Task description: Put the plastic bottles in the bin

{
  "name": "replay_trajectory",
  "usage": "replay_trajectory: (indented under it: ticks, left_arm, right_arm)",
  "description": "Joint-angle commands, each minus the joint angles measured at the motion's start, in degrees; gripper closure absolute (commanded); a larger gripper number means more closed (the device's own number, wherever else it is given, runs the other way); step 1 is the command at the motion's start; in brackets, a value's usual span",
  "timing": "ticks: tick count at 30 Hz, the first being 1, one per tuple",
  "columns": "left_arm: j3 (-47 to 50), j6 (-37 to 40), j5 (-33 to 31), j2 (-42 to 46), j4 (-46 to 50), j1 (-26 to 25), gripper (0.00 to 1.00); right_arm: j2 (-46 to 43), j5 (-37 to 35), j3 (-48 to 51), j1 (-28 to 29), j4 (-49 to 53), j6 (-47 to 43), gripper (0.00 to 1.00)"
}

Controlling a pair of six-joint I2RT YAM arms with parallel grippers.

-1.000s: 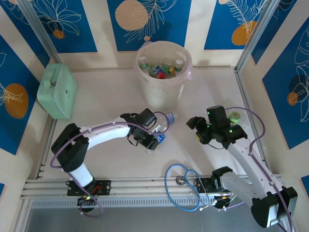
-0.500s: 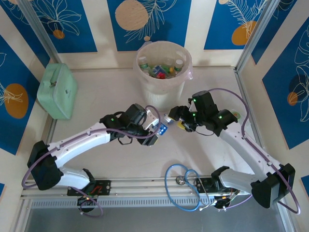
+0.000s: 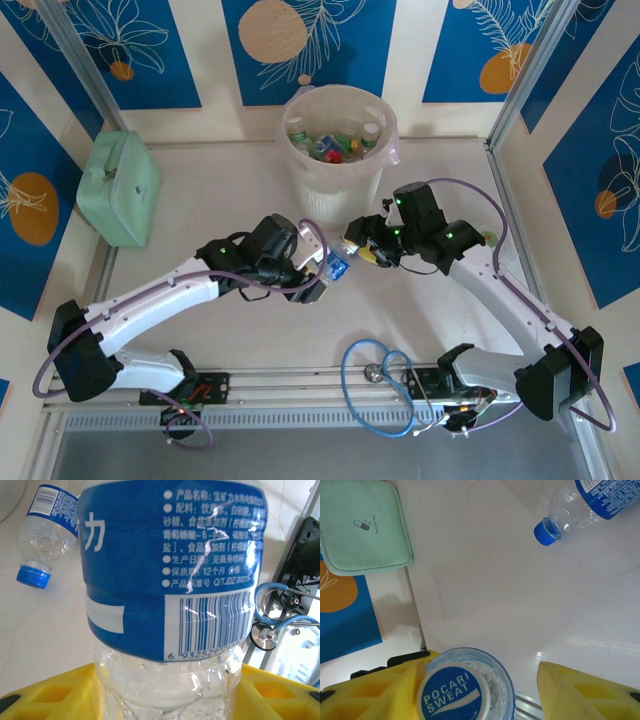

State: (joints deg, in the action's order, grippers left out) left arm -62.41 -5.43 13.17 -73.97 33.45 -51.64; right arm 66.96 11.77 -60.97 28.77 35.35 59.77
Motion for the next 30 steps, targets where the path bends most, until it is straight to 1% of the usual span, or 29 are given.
replay_trajectory:
  ticks: [1,15,16,18,19,22,23,24,27,30]
  left_arm:
    - [-1.6,1.6,1.6,0.8,-0.7,-0.7,0.43]
    - [-1.9,1.4,0.3,-0.7,-0.8,-0.7,0.43]
    - [-1.8,1.3,0.0,-0.8,-0.8,-0.7,0.42]
    - [-1.8,1.1,-0.7,-0.8,-0.8,-0.7,0.38]
    - [-1.7,0.9,-1.1,-0.8,-0.8,-0.7,0.33]
    - [-1.4,0.7,-2.3,-0.4,-0.9,-0.7,0.13]
    - [-1.2,1.0,-2.3,0.0,-1.1,-0.7,0.02]
    - [-1.1,1.3,-2.6,0.5,-1.0,-0.7,0.00]
    - [-1.5,2.3,-6.8,3.5,-0.6,-0.4,0.00]
    - [-1.8,2.6,-10.5,7.0,-0.8,-0.1,0.00]
  right_arm:
    - [-0.3,1.8,-0.3,0.2,-0.2,-0.4,0.45]
    - [-0.9,2.0,-0.3,0.5,-0.2,-0.1,0.64]
    - [-1.2,1.8,-0.1,0.4,-0.3,0.0,0.68]
    - [-1.8,1.6,0.1,0.3,-0.6,0.2,0.70]
    - [-2.2,1.6,0.1,0.1,-0.7,0.3,0.72]
    - [-2.9,1.5,0.0,-0.5,-0.5,0.3,0.74]
    - [-3.2,1.6,-0.2,-1.1,-0.3,0.1,0.74]
    - [-3.4,1.6,-0.5,-1.7,0.1,0.0,0.75]
    - [-4.8,3.3,-2.1,-5.5,-0.4,-0.4,0.75]
    - [-4.2,5.8,-6.5,-10.1,-1.0,-1.2,0.75]
